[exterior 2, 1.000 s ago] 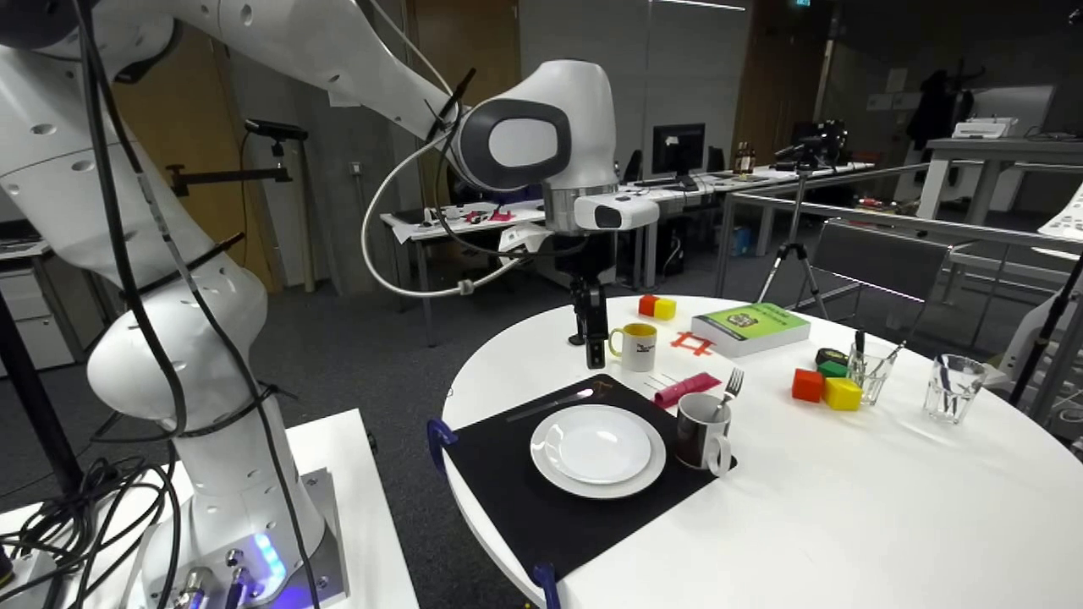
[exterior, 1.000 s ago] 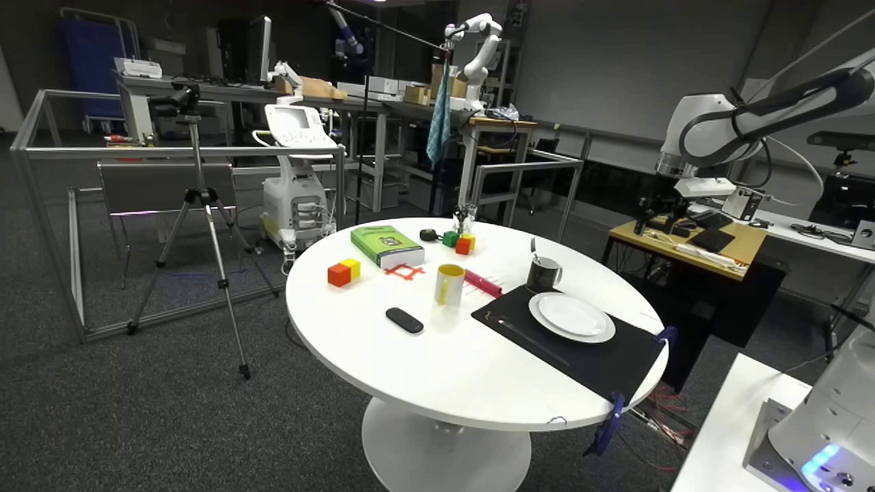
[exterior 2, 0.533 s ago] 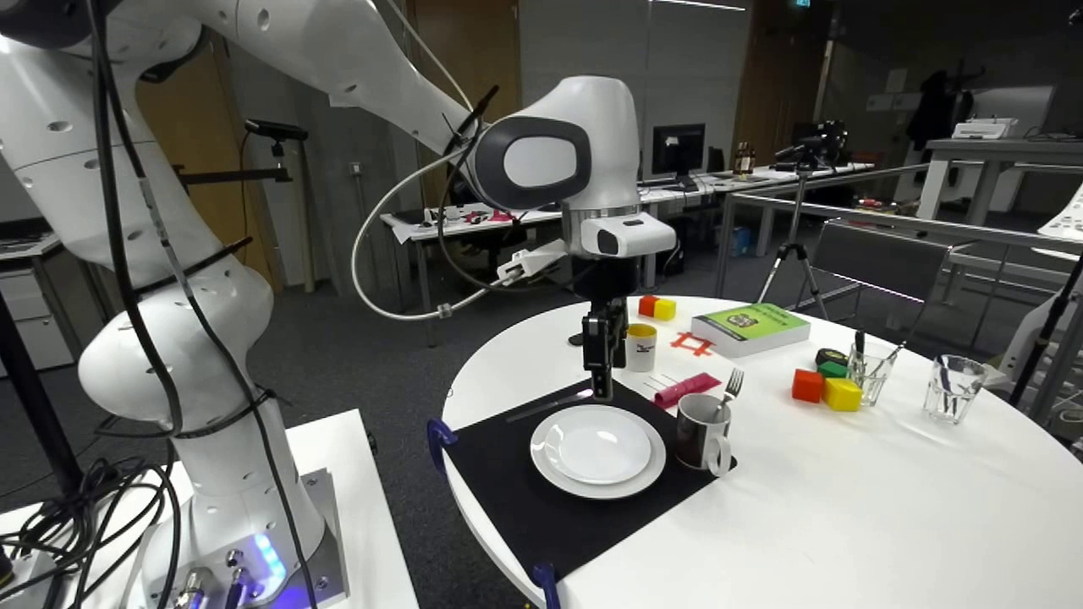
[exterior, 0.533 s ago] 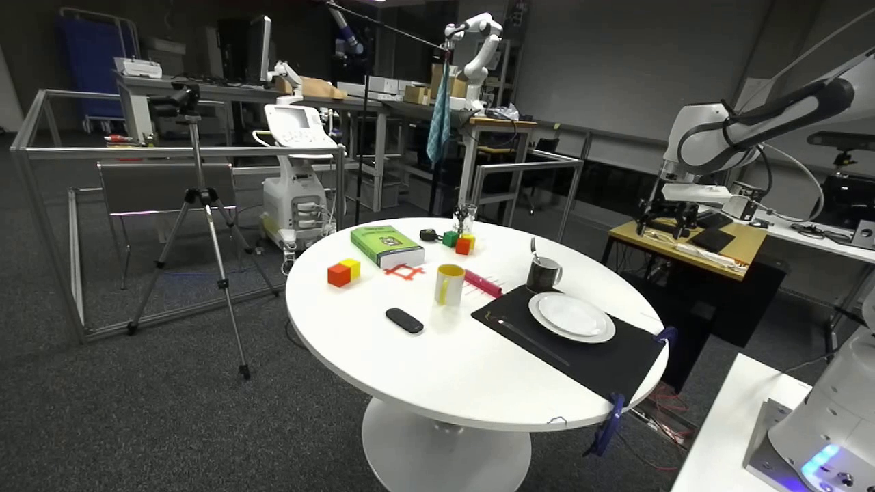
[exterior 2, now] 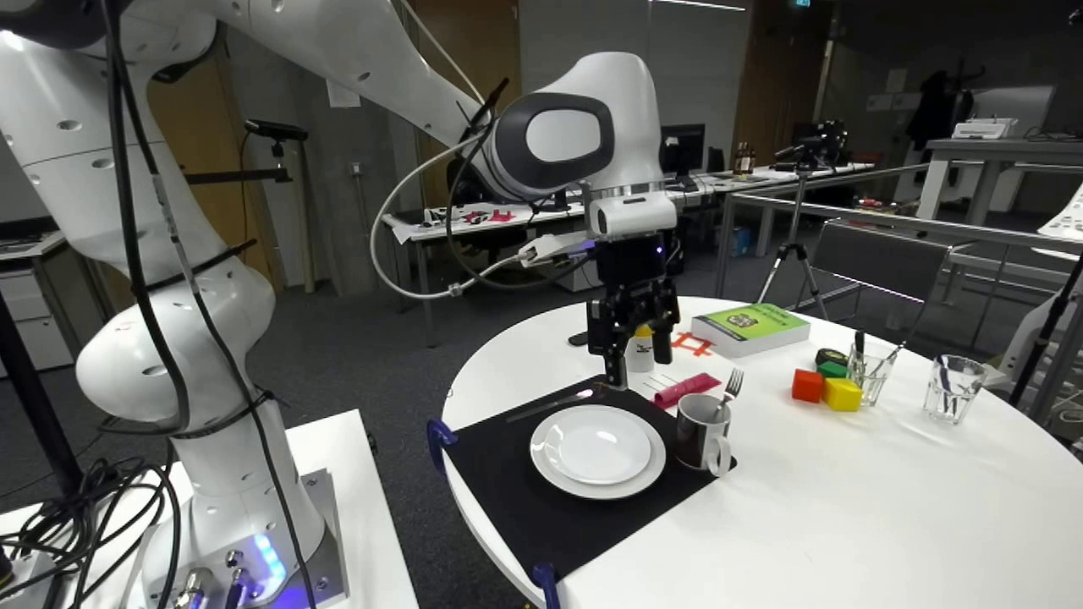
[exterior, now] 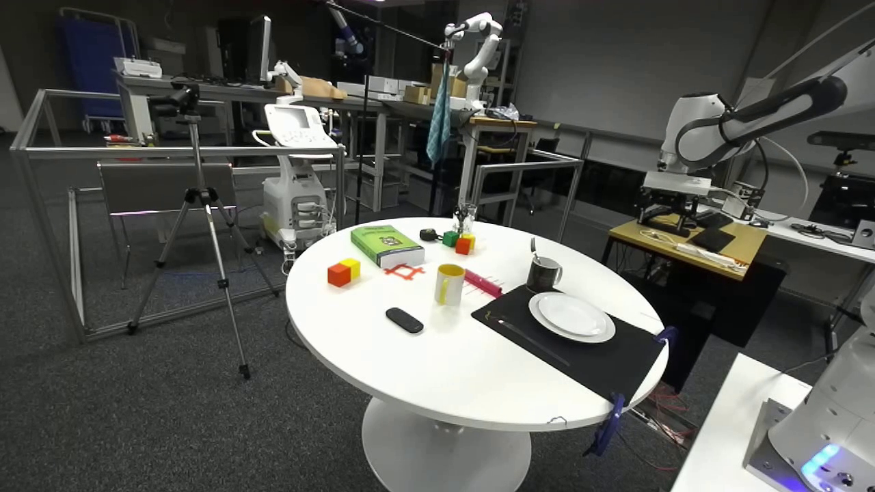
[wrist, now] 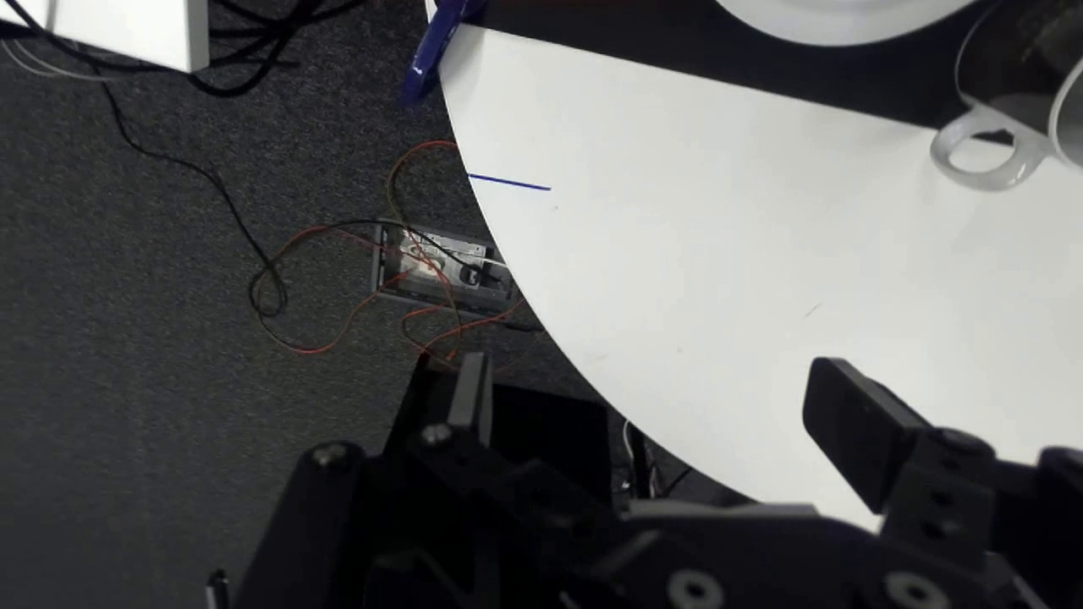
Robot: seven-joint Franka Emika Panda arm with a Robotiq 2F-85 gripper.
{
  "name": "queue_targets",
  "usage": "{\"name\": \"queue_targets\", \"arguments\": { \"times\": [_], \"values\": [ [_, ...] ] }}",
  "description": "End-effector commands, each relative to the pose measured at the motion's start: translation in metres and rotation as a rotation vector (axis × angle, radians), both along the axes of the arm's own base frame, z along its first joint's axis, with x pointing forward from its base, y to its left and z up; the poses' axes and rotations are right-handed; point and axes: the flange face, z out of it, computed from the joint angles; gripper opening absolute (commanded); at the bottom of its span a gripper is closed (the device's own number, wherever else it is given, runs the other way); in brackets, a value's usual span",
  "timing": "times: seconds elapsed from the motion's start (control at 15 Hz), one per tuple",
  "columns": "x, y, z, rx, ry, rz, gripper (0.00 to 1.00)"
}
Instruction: Move the plate slightly to the left
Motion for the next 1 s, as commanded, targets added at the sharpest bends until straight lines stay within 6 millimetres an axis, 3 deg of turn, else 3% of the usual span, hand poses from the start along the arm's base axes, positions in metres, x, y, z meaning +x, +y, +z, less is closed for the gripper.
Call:
{"name": "queue_targets", "arguments": {
  "times": [0.0, 0.07, 0.13, 0.33, 0.93],
  "values": [
    [0.009, 0.007, 0.017, 0.015, -0.016, -0.136, 1.0],
    [0.01, 0.015, 0.021, 0.107, -0.029, -0.115, 1.0],
    [0.005, 0.007, 0.008, 0.036, -0.018, -0.106, 1.0],
    [0.011, 0.017, 0.013, 0.087, -0.027, -0.118, 1.0],
    [0.01, 0.016, 0.013, 0.089, -0.027, -0.121, 1.0]
  ]
}}
